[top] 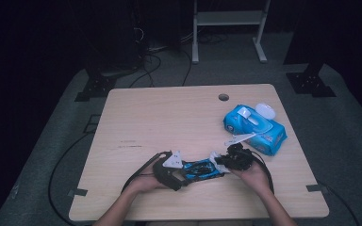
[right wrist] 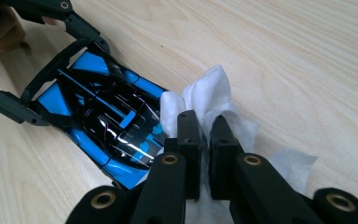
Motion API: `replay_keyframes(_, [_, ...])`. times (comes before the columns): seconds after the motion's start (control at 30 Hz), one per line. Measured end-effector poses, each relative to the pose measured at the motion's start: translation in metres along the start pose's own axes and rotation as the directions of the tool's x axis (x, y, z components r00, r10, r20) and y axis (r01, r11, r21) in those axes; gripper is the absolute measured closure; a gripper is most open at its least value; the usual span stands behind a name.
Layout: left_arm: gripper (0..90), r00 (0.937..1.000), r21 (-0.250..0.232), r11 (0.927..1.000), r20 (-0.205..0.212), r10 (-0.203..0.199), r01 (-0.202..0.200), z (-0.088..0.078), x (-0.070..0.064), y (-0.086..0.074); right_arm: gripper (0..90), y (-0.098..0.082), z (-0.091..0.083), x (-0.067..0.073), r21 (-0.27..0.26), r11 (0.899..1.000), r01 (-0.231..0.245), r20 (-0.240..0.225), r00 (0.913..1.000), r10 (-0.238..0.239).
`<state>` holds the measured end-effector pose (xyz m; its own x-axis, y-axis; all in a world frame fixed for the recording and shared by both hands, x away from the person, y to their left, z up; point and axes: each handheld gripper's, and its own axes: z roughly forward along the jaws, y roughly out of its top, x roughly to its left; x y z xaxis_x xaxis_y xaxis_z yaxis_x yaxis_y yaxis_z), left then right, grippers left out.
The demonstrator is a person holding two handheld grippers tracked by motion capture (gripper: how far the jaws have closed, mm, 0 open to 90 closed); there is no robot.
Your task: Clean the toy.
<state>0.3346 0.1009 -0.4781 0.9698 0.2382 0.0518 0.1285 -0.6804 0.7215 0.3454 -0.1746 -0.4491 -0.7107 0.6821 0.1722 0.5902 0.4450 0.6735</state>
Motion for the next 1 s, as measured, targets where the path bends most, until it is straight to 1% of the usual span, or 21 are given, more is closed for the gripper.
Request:
replay_keyframes(0.03, [25.0, 1.0, 0.001, 1.0, -0.001, 0.0, 0.0, 0.0, 0.0, 0.0, 85.4, 0.003, 0.002, 0.004, 0.0, 1.0, 0.017, 0.006, 0.9998, -0.017])
replay_keyframes(0.07, [25.0, 1.0, 0.003, 1.0, -0.001, 0.001, -0.001, 0.0, 0.0, 0.0, 85.4, 0.006, 0.004, 0.007, -0.004, 1.0, 0.026, 0.0, 0.9997, -0.026])
replay_keyframes(0.13, [25.0, 1.0, 0.003, 1.0, -0.002, 0.0, 0.0, 0.0, 0.0, 0.0, 85.4, 0.008, 0.006, 0.009, -0.01, 0.999, 0.035, -0.002, 0.9994, -0.035])
replay_keyframes(0.17, [25.0, 1.0, -0.001, 1.0, 0.001, -0.003, 0.003, 0.0, 0.0, 0.0, 85.4, 0.013, 0.011, 0.013, -0.023, 0.999, 0.049, -0.014, 0.9987, -0.05])
replay_keyframes(0.23, [25.0, 1.0, -0.003, 1.0, 0.003, -0.003, 0.003, 0.0, 0.0, -0.001, 85.3, 0.013, 0.012, 0.011, -0.02, 0.999, 0.047, -0.018, 0.9987, -0.048])
replay_keyframes(0.33, [25.0, 1.0, -0.002, 1.0, 0.004, -0.001, 0.001, 0.0, 0.001, 0.0, 85.4, 0.01, 0.009, 0.007, -0.014, 0.999, 0.042, -0.012, 0.999, -0.042])
replay_keyframes(0.37, [25.0, 1.0, -0.003, 1.0, 0.006, 0.0, 0.0, 0.0, 0.001, 0.0, 85.4, 0.003, 0.003, 0.001, -0.012, 1.0, 0.024, 0.0, 0.9997, -0.024])
replay_keyframes(0.43, [25.0, 1.0, -0.005, 1.0, 0.006, -0.001, 0.001, 0.0, 0.001, 0.0, 85.4, -0.005, -0.003, -0.002, -0.012, 1.0, 0.006, 0.014, 0.9999, -0.005])
replay_keyframes(0.47, [25.0, 1.0, -0.004, 1.0, 0.004, -0.001, 0.001, 0.0, 0.0, 0.0, 85.4, -0.008, -0.005, -0.003, -0.013, 1.0, -0.008, 0.009, 0.9999, 0.008])
replay_keyframes(0.53, [25.0, 1.0, -0.004, 1.0, 0.001, -0.002, 0.002, 0.0, 0.0, 0.0, 85.4, -0.013, -0.009, -0.004, -0.013, 1.0, -0.016, -0.001, 0.9999, 0.016])
replay_keyframes(0.63, [25.0, 1.0, -0.005, 1.0, 0.001, -0.002, 0.002, 0.0, 0.0, 0.0, 85.4, -0.018, -0.012, 0.003, -0.006, 1.0, -0.006, -0.032, 0.9995, 0.006])
replay_keyframes(0.73, [25.0, 1.0, -0.001, 1.0, 0.004, 0.003, -0.003, 0.0, 0.001, -0.001, 85.4, -0.021, -0.016, 0.013, -0.016, 1.0, 0.019, -0.041, 0.999, -0.02])
replay_keyframes(0.8, [25.0, 1.0, -0.001, 1.0, 0.004, 0.003, -0.003, 0.0, 0.001, -0.001, 85.4, -0.024, -0.018, 0.012, -0.017, 1.0, 0.02, -0.051, 0.9985, -0.021])
replay_keyframes(0.9, [25.0, 1.0, -0.002, 1.0, 0.003, 0.004, -0.004, -0.001, 0.001, -0.001, 85.4, -0.029, -0.021, 0.007, -0.002, 1.0, 0.007, -0.04, 0.9992, -0.007])
replay_keyframes(0.97, [25.0, 1.0, -0.002, 1.0, 0.004, 0.004, -0.004, 0.0, 0.001, -0.001, 85.4, -0.035, -0.023, 0.004, 0.009, 1.0, -0.01, -0.037, 0.9993, 0.011])
replay_keyframes(1.0, [25.0, 1.0, -0.002, 1.0, 0.005, 0.005, -0.005, 0.0, 0.001, -0.001, 85.4, -0.035, -0.023, 0.004, 0.009, 1.0, -0.01, -0.037, 0.9993, 0.011])
